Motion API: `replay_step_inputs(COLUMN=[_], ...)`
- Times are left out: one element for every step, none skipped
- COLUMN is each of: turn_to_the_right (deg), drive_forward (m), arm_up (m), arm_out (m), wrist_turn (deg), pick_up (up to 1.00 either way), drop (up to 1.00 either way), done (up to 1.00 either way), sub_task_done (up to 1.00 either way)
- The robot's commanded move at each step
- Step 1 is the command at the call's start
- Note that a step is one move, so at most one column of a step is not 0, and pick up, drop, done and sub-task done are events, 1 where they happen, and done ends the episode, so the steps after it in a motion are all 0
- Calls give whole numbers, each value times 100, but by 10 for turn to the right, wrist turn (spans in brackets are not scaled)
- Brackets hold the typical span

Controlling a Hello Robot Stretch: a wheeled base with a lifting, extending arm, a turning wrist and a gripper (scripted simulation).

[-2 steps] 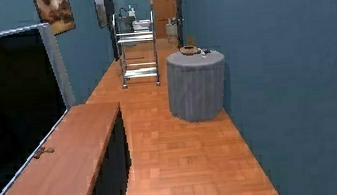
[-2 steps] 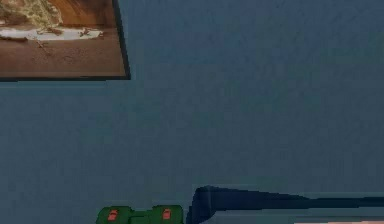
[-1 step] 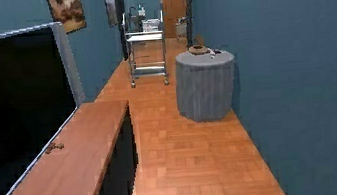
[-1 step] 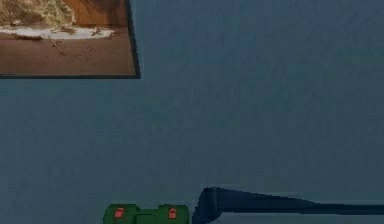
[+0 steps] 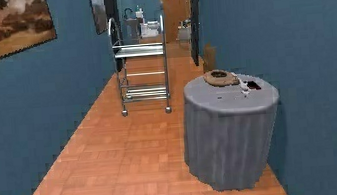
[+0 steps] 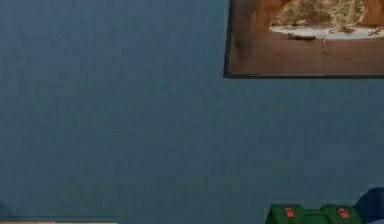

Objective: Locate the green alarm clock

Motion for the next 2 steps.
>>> replay_step_inputs(turn_to_the_right=[0,-240], drive_forward=[65,0], arm_up=[0,0], arm_out=[0,0], wrist_turn=[0,0], pick_up=[0,0], drop=[0,0], done=[0,0], sub_task_done=[0,0])
